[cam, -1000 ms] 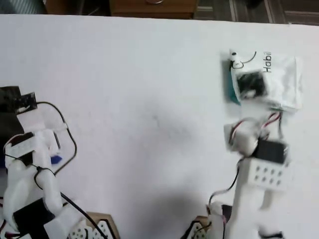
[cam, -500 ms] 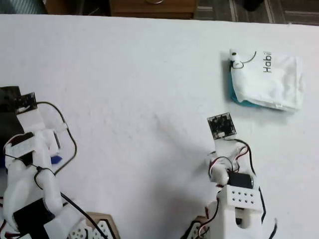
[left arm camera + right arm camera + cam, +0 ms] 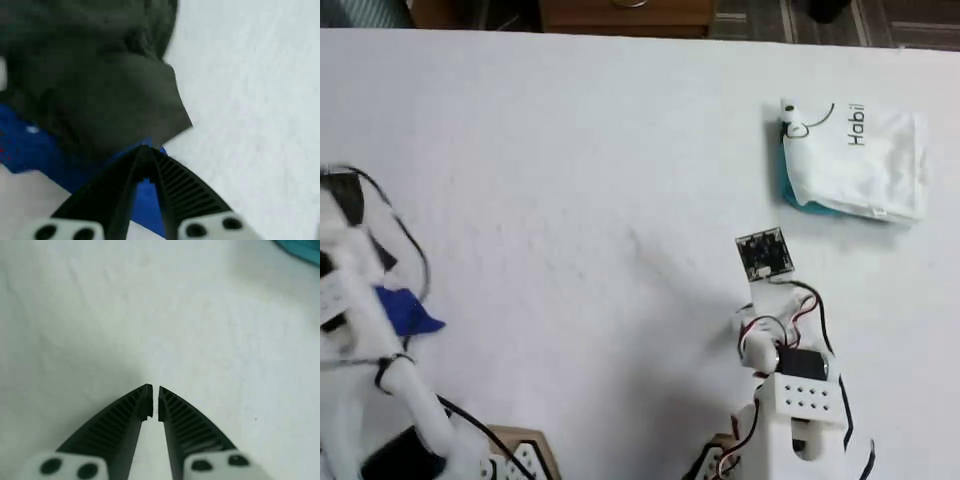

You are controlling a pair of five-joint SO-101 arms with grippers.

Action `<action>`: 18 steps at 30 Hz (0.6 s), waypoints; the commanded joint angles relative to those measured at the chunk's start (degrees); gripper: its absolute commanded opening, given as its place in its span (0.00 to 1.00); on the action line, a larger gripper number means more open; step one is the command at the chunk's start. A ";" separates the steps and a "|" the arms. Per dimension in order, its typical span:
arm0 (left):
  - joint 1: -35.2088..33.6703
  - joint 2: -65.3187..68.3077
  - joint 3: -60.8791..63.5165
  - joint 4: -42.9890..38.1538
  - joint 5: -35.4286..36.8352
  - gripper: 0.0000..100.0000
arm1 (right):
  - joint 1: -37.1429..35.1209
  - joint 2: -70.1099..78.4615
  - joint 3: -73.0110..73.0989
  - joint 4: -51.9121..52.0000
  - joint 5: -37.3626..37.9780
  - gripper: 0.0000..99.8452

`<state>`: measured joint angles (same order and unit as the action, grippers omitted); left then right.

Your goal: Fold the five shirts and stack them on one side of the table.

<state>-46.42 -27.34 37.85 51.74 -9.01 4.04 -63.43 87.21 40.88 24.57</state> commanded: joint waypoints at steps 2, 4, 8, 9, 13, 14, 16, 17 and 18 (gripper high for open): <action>-3.16 0.53 -15.60 7.21 -4.04 0.04 | -0.31 -1.27 -0.35 -1.01 0.53 0.03; -4.48 5.54 -22.46 10.99 -4.31 0.08 | -0.31 -1.27 -0.35 -1.01 0.53 0.03; -9.49 19.87 -36.26 14.33 -4.84 0.16 | -0.31 -1.27 -0.35 -1.10 0.53 0.03; -10.90 23.91 -39.60 15.56 -4.84 0.17 | -0.31 -1.27 -0.35 -1.10 0.53 0.03; -15.03 38.24 -55.16 25.41 -4.92 0.17 | -0.31 -1.27 -0.35 -1.10 0.53 0.03; -15.74 41.41 -59.30 27.60 -4.92 0.17 | -0.31 -1.27 -0.35 -1.10 0.53 0.03; -16.62 47.56 -67.21 30.77 -4.92 0.17 | -0.31 -1.27 -0.35 -1.10 0.53 0.03; -16.88 50.46 -71.16 32.09 -4.92 0.17 | -0.31 -1.27 -0.35 -1.10 0.53 0.03; -16.88 53.19 -74.95 33.14 -4.92 0.17 | -0.31 -1.27 -0.35 -1.10 0.53 0.03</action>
<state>-62.24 19.96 -24.04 81.36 -13.41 4.04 -63.43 87.21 40.88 24.57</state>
